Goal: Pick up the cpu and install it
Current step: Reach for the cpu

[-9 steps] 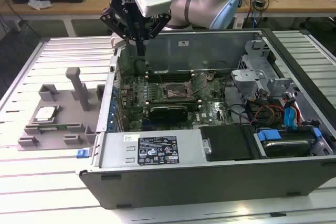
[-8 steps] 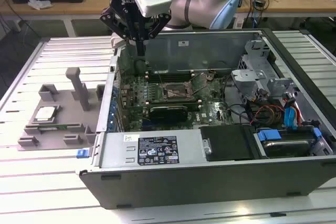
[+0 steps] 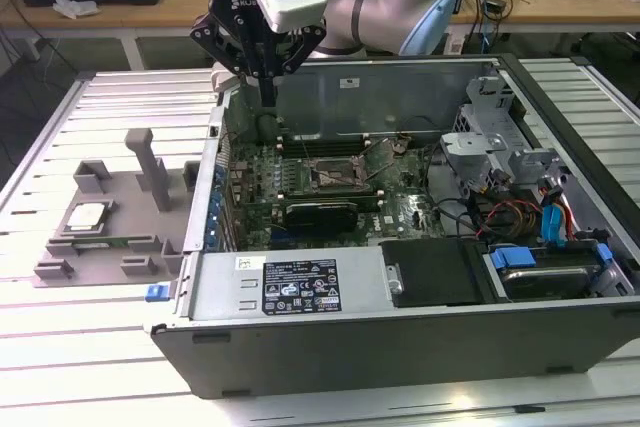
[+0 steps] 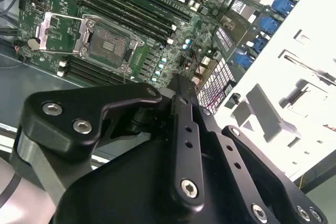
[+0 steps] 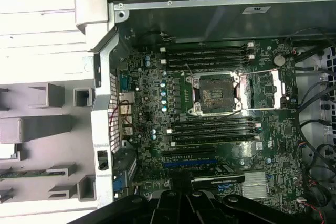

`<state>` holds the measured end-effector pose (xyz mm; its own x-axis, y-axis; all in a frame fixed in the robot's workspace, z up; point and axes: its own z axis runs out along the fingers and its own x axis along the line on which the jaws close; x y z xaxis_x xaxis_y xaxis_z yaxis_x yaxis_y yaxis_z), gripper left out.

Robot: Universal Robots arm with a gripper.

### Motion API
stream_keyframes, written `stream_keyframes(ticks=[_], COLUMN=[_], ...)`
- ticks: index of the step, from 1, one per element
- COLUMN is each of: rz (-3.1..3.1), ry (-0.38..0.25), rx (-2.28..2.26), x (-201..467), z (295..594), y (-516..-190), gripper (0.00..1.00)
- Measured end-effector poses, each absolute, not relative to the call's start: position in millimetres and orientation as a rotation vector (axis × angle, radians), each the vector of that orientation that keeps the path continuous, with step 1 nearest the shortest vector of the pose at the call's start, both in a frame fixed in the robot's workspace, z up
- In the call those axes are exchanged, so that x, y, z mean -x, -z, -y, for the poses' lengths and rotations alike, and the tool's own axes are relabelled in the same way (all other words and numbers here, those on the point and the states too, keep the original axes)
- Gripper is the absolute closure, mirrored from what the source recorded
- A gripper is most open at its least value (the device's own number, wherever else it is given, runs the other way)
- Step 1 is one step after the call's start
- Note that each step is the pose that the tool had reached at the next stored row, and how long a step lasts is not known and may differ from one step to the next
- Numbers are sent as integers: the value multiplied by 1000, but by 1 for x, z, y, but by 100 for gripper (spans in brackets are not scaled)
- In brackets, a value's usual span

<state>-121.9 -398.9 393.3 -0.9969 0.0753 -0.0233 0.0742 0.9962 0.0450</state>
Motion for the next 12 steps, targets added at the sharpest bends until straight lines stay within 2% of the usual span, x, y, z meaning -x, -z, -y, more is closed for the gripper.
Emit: stream_keyframes(ticks=[12], rz=[-3114], ry=[-69], rx=[-117], x=[133], z=[398], y=[-393], gripper=[89])
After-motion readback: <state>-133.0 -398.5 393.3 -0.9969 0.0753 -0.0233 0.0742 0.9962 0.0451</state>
